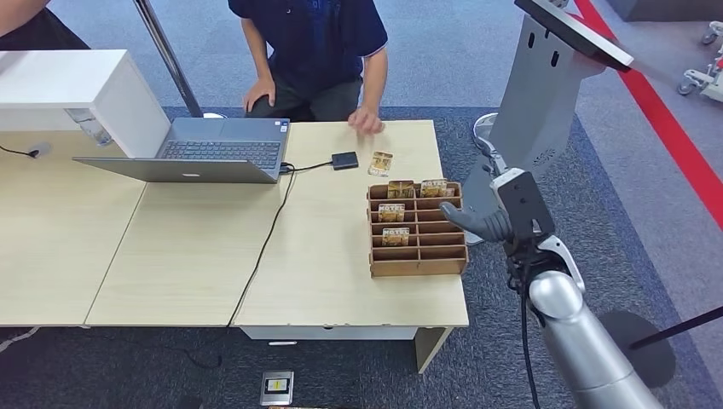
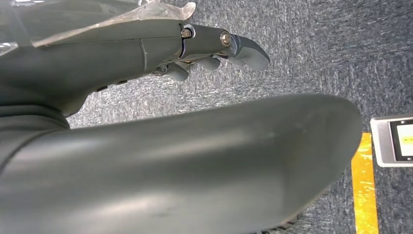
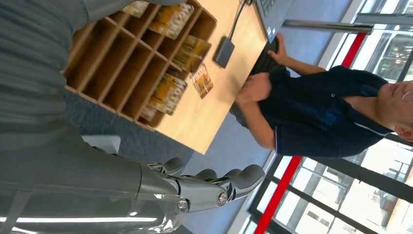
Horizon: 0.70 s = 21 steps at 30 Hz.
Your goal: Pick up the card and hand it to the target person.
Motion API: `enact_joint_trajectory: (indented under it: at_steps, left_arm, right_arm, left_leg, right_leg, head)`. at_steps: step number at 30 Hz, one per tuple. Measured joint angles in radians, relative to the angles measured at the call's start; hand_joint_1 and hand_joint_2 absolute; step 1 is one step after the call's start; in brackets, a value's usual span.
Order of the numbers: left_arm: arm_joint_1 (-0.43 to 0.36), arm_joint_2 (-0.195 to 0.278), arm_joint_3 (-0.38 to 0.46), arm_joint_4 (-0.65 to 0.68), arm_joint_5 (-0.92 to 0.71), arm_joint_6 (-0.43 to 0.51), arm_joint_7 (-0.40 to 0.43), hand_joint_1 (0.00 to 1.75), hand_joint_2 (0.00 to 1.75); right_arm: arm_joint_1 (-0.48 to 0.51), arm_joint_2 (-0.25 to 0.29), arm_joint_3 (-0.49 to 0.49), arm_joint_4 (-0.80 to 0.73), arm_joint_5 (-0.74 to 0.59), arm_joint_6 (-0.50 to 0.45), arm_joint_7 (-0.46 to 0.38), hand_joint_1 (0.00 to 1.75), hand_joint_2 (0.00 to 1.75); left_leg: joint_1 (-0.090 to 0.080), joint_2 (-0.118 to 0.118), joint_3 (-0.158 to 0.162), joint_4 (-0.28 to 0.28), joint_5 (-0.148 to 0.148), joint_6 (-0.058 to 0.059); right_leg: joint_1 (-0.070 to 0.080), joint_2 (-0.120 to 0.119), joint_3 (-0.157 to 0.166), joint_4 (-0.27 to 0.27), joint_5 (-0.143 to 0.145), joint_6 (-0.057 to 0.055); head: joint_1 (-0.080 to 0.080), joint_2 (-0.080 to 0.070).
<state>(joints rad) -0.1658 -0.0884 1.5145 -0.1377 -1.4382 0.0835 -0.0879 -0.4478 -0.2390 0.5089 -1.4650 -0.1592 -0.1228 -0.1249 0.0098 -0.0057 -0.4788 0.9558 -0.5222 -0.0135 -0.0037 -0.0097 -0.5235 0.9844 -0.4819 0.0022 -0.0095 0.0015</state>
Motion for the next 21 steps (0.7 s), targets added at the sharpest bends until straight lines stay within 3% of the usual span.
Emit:
enact_joint_trajectory:
  at_steps: [10, 21]
  left_arm:
    - [-0.005, -0.001, 0.001, 0.000, 0.008, 0.012, -0.010, 0.00, 0.00]
    - [-0.005, -0.004, 0.001, 0.000, 0.016, 0.017, -0.013, 0.00, 0.00]
  right_arm:
    - [0.212, -0.029, -0.094, -0.056, -0.125, 0.062, -0.083, 0.00, 1.75]
    - [0.258, -0.025, -0.133, -0.038, -0.107, 0.067, -0.082, 0.00, 1.75]
  left_leg:
    - [0.000, 0.000, 0.000, 0.000, 0.000, 0.000]
    - [0.000, 0.000, 0.000, 0.000, 0.000, 0.000]
  right_leg:
    - [0.000, 0.000, 0.000, 0.000, 0.000, 0.000]
    - [0.000, 0.000, 0.000, 0.000, 0.000, 0.000]
  head:
    - [0.000, 0.000]
    - [0.000, 0.000]
